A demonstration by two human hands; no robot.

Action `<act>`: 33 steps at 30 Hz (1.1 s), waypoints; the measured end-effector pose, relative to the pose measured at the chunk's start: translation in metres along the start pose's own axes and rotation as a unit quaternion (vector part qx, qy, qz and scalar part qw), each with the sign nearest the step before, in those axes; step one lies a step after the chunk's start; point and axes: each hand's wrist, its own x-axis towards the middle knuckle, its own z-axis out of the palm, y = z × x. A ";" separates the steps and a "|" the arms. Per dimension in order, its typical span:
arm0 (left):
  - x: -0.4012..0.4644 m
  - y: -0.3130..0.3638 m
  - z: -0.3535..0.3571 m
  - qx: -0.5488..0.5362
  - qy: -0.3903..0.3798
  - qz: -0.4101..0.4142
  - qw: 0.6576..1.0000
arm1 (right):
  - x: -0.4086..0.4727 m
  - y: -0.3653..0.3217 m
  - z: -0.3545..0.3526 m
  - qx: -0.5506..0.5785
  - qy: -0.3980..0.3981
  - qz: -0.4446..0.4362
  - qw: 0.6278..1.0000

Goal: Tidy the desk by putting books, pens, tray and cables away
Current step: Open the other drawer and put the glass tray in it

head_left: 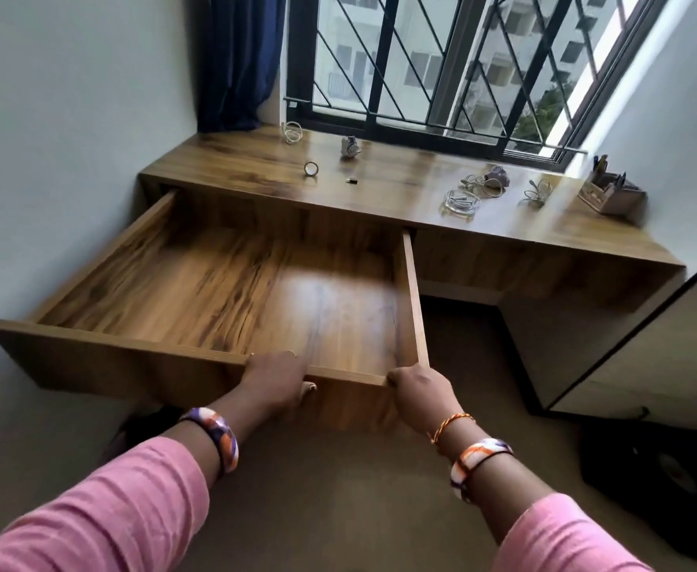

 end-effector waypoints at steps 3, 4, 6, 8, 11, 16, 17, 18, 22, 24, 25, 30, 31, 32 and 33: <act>0.002 0.000 -0.016 0.002 -0.040 0.010 0.999 | 0.008 0.001 -0.004 -0.025 -0.001 -0.029 0.999; 0.005 0.000 -0.025 -0.004 -0.075 0.016 0.997 | 0.011 0.002 -0.008 -0.029 -0.009 -0.043 0.999; 0.019 0.002 -0.046 -0.024 -0.158 0.017 0.987 | 0.024 0.012 -0.015 -0.025 -0.035 -0.087 0.995; 0.039 0.007 -0.058 -0.042 -0.232 0.015 0.972 | 0.040 0.024 -0.020 0.003 -0.074 -0.130 0.989; 0.076 0.026 -0.068 -0.071 -0.278 0.011 0.958 | 0.061 0.049 -0.030 0.076 -0.157 -0.189 0.966; 0.159 0.104 -0.112 -0.068 -0.236 0.062 0.967 | 0.107 0.140 -0.068 0.245 -0.202 -0.238 0.918; 0.179 0.124 -0.123 -0.063 -0.230 0.071 0.969 | 0.117 0.165 -0.076 0.269 -0.177 -0.223 0.920; 0.199 0.143 -0.134 -0.067 -0.219 0.074 0.971 | 0.127 0.190 -0.085 0.294 -0.159 -0.198 0.921; 0.260 0.213 -0.173 -0.141 -0.147 0.087 0.975 | 0.168 0.280 -0.116 0.378 -0.110 -0.095 0.914; 0.281 0.235 -0.184 -0.173 -0.144 0.097 0.969 | 0.187 0.312 -0.124 0.399 -0.097 -0.067 0.909; 0.292 0.243 -0.188 -0.176 -0.154 0.099 0.967 | 0.197 0.325 -0.127 0.406 -0.096 -0.061 0.907; 0.344 0.256 -0.194 -0.129 -0.179 0.077 0.972 | 0.244 0.376 -0.131 0.422 -0.086 -0.055 0.901; 0.356 0.255 -0.195 -0.125 -0.172 0.072 0.974 | 0.252 0.385 -0.130 0.420 -0.087 -0.057 0.902; 0.369 0.254 -0.197 -0.125 -0.163 0.070 0.976 | 0.261 0.395 -0.129 0.411 -0.091 -0.063 0.905; 0.384 0.252 -0.200 -0.130 -0.153 0.069 0.977 | 0.270 0.404 -0.130 0.398 -0.092 -0.073 0.910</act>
